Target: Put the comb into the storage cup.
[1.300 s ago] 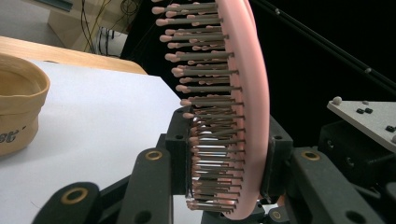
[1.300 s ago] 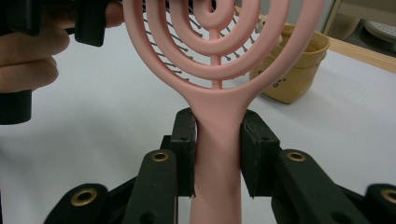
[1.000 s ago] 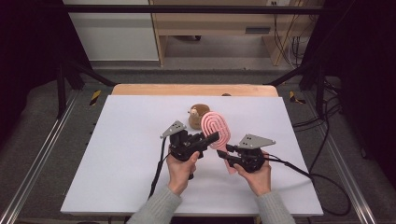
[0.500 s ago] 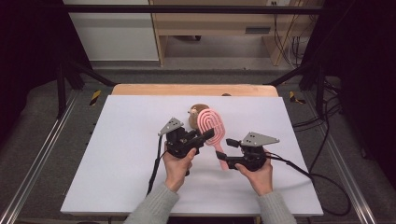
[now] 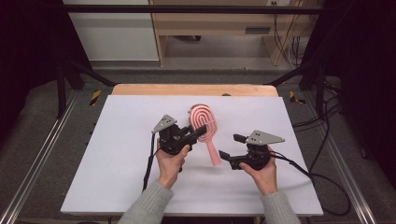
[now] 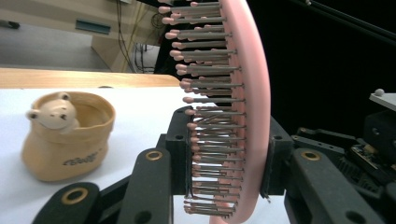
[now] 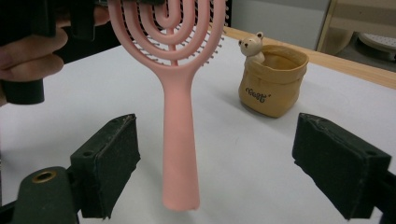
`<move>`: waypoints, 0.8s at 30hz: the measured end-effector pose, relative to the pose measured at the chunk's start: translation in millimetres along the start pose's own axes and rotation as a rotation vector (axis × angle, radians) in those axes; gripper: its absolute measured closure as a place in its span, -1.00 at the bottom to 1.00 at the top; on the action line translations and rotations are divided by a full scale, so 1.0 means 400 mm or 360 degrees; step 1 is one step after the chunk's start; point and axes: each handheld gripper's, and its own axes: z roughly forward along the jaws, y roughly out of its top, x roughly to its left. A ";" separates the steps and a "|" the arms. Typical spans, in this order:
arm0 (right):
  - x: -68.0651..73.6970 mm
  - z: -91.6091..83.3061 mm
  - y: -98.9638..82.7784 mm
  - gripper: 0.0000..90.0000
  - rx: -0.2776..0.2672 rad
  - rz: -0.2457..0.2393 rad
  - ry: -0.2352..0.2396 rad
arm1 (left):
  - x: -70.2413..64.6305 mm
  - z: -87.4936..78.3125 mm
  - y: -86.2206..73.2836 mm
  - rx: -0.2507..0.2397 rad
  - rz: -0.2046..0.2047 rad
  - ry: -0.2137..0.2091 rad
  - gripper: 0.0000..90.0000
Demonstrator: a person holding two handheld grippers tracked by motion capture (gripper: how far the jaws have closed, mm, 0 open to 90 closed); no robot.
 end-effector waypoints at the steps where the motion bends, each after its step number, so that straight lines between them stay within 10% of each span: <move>1: -0.001 0.001 0.000 -0.70 0.0010 -0.0002 0.0003 | 0.002 -0.003 0.002 0.0000 0.0001 0.0005 0.41; 24: -0.029 -0.020 -0.029 -1.00 0.0072 -0.0042 -0.0099 | 0.037 -0.065 0.061 -0.0040 0.0072 0.0070 0.41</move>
